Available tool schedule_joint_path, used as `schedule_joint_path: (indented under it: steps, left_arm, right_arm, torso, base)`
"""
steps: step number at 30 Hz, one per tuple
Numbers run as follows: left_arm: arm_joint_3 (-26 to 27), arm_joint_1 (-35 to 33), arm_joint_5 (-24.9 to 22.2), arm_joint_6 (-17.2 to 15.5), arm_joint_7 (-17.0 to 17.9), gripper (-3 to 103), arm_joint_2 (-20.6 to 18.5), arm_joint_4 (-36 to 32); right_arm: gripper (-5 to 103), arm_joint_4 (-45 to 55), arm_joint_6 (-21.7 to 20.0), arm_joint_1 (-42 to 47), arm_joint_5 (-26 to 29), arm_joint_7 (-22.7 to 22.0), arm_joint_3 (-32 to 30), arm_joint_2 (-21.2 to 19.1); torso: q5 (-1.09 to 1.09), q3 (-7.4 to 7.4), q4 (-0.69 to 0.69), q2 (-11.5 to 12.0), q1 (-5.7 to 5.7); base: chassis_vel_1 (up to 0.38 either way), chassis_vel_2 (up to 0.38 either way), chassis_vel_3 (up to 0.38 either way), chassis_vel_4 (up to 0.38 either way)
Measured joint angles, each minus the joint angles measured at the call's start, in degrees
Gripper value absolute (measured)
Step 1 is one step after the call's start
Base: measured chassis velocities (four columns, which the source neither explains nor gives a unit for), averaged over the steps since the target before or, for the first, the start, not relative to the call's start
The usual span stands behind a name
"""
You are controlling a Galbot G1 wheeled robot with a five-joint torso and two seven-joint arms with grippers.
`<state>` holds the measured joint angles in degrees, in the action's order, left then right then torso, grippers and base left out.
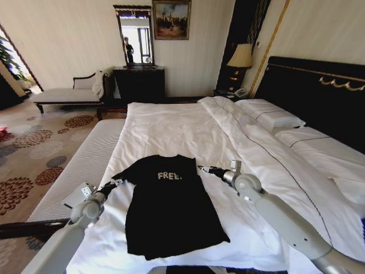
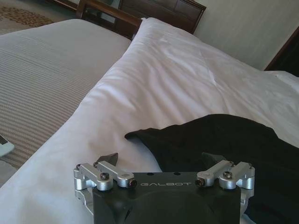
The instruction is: Fold the clothes on the bed.
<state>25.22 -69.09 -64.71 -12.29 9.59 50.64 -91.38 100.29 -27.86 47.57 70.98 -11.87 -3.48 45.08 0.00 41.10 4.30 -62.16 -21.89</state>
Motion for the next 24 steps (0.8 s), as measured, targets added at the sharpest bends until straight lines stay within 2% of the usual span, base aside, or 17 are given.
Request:
schedule_joint_path:
  steps: [2, 6, 9, 11, 12, 15, 16, 17, 18, 20, 21, 24]
  left_arm:
    - [-0.2, 0.6, 0.1, 0.3, -0.6, 103, 0.2, 0.7]
    - [-0.5, 1.0, 0.6, 0.7, -1.5, 100, 0.5, 1.2]
    - [-1.0, 1.4, 1.2, 1.0, -2.4, 88, 1.2, 1.5]
    - [-1.1, 1.5, 1.5, 1.1, -2.6, 88, 1.3, 1.5]
    - [-1.6, 1.7, 2.5, 1.6, -3.2, 77, 1.6, 1.7]
    - [-1.9, 1.8, 3.4, 2.1, -3.6, 77, 1.9, 1.9]
    - [-2.2, 1.9, 3.8, 2.3, -3.8, 66, 2.0, 2.0]
    - [-2.3, 1.9, 3.8, 2.4, -3.8, 60, 2.1, 2.0]
    - [-2.3, 1.9, 3.8, 2.4, -3.8, 60, 2.2, 2.0]
    - [-2.4, 1.8, 3.7, 2.4, -3.7, 49, 2.2, 1.6]
    - [-2.4, 1.8, 3.7, 2.4, -3.7, 49, 2.2, 1.6]
    - [-2.1, 1.4, 3.6, 2.2, -3.1, 32, 2.1, 1.4]
  right_arm:
    - [100, -0.1, 0.0, 0.0, 0.0, 0.0, 0.0, 0.0]
    - [100, -0.1, 0.0, -0.1, 0.0, 0.0, 0.3, 0.0]
    - [100, -0.1, -0.1, -0.1, 0.0, 0.0, 0.4, 0.0]
    - [100, -0.1, -0.1, -0.1, 0.0, 0.0, 0.4, 0.0]
    - [100, -0.1, -0.1, -0.1, 0.1, 0.0, 0.5, -0.1]
    - [100, -0.1, -0.1, -0.2, 0.1, 0.1, 0.5, -0.2]
    - [100, 0.0, -0.1, -0.3, 0.2, 0.1, 0.5, -0.3]
    - [100, 0.0, -0.1, -0.3, 0.2, 0.1, 0.5, -0.3]
    - [100, 0.0, -0.1, -0.3, 0.2, 0.1, 0.5, -0.3]
    - [100, 0.0, -0.1, -0.3, 0.2, 0.1, 0.4, -0.4]
    - [100, 0.0, -0.1, -0.3, 0.2, 0.1, 0.4, -0.4]
    - [100, 0.0, -0.1, -0.2, 0.2, 0.2, 0.4, -0.5]
  torso:
    - [0.0, 0.0, 0.01, 0.0, 0.0]
    - [0.01, 0.0, 0.01, 0.0, 0.0]
    - [0.0, 0.0, 0.01, 0.0, 0.0]
    - [0.0, 0.0, 0.01, 0.0, 0.0]
    - [0.0, 0.0, 0.01, 0.0, 0.0]
    - [0.0, 0.0, 0.01, 0.0, 0.0]
    - [0.0, 0.0, 0.01, 0.0, -0.01]
    - [0.0, 0.0, 0.01, 0.0, 0.0]
    - [0.0, 0.0, 0.01, 0.0, 0.0]
    - [0.01, 0.0, 0.01, 0.0, 0.0]
    - [0.01, 0.0, 0.01, 0.0, 0.0]
    - [0.0, 0.0, 0.01, 0.0, 0.0]
  base:
    - [0.0, 0.0, 0.0, 0.0]
    - [0.0, 0.0, 0.0, 0.0]
    - [0.0, 0.0, 0.0, 0.0]
    - [0.0, 0.0, 0.0, 0.0]
    - [0.0, 0.0, 0.0, 0.0]
    - [0.0, 0.0, 0.0, 0.0]
    - [0.0, 0.0, 0.0, 0.0]
    - [0.0, 0.0, 0.0, 0.0]
    - [0.0, 0.0, 0.0, 0.0]
    - [0.0, 0.0, 0.0, 0.0]
    - [0.0, 0.0, 0.0, 0.0]
    - [0.0, 0.0, 0.0, 0.0]
